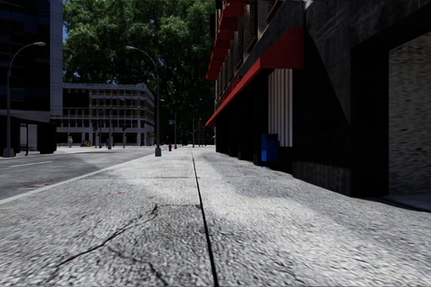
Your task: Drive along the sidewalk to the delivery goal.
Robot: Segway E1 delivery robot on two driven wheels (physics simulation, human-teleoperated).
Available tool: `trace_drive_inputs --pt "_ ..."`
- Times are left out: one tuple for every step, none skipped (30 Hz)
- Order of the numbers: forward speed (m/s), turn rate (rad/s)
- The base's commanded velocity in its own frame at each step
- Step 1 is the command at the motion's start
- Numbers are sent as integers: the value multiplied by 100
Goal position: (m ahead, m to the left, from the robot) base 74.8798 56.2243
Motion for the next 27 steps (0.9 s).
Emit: trace_drive_inputs --pt "200 0" --pt "200 0" --pt "200 0" --pt "200 0" --pt "200 0" --pt "200 0" --pt "200 0" --pt "200 0" --pt "200 0" --pt "200 0" --pt "200 0" --pt "200 0" --pt "200 0" --pt "200 0" --pt "200 0" --pt "200 0" --pt "200 0" --pt "200 0" --pt "200 0" --pt "200 2" --pt "200 2" --pt "200 20" --pt "200 27" --pt "200 29" --pt "200 29" --pt "200 29" --pt "200 28"
